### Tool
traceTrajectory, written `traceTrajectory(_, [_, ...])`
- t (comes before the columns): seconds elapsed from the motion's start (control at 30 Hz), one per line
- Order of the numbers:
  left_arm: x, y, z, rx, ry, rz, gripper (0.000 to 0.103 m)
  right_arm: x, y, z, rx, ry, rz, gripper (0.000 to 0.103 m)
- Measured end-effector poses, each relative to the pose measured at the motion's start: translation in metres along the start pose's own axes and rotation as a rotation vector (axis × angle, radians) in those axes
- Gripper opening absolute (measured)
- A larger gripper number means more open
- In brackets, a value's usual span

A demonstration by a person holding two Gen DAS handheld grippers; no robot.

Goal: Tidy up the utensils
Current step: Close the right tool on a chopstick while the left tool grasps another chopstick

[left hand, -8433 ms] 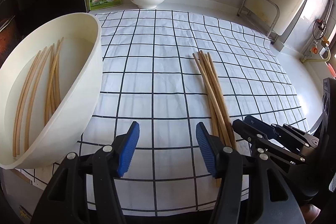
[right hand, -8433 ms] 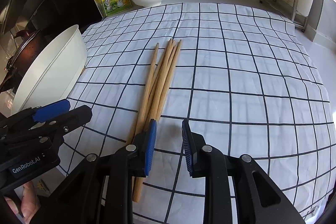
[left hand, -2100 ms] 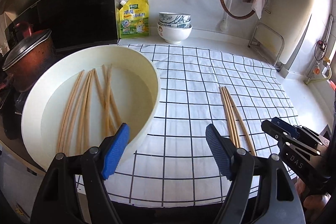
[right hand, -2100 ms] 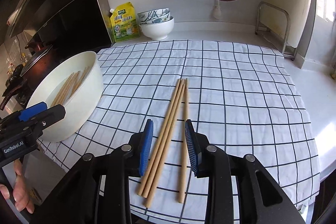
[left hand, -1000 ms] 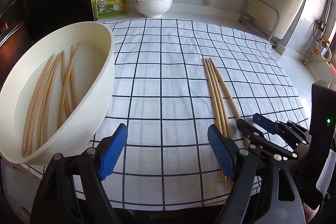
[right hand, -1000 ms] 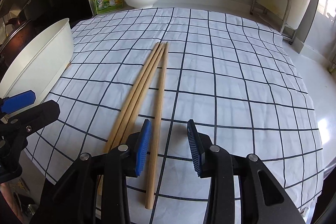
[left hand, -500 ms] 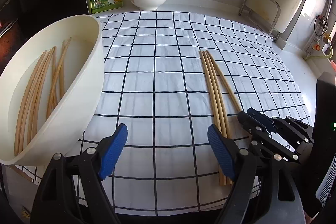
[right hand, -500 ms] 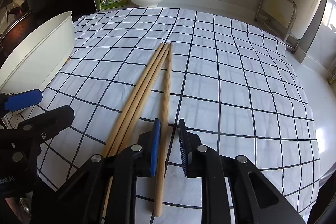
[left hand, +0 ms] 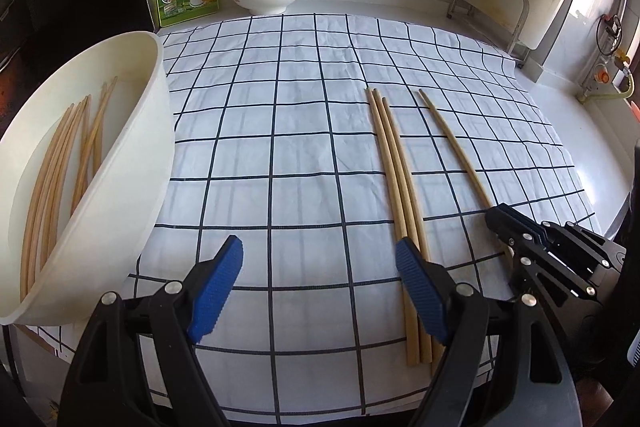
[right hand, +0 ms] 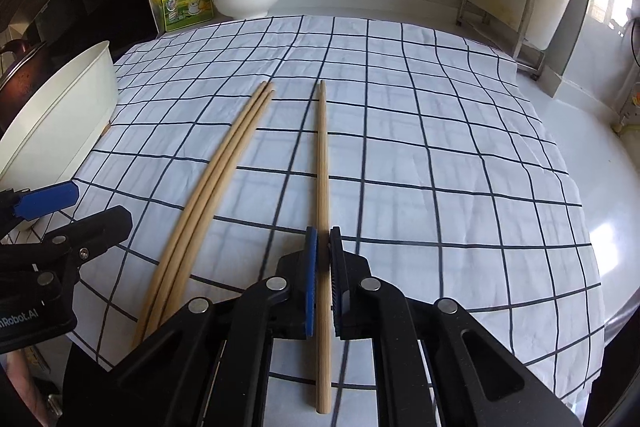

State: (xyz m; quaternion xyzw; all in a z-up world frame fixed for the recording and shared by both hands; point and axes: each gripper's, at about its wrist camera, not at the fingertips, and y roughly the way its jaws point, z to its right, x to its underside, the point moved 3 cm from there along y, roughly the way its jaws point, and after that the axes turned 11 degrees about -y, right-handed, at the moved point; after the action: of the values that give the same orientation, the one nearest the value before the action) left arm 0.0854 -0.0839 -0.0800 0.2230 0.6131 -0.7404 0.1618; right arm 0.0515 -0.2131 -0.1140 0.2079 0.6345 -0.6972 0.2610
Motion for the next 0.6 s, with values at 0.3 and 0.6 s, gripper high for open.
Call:
traceTrajectory(0.3, [-0.001,0.012,0.014,-0.004,0.035,-0.009,0.077,0.004,-0.005,0.009,-0.018,0.028,0.01,0.011])
traceTrajectory(0.6, [0.001,0.023,0.016,-0.02,0.053,-0.023,0.077,0.003,-0.004,0.015,0.005,0.038,0.015,0.027])
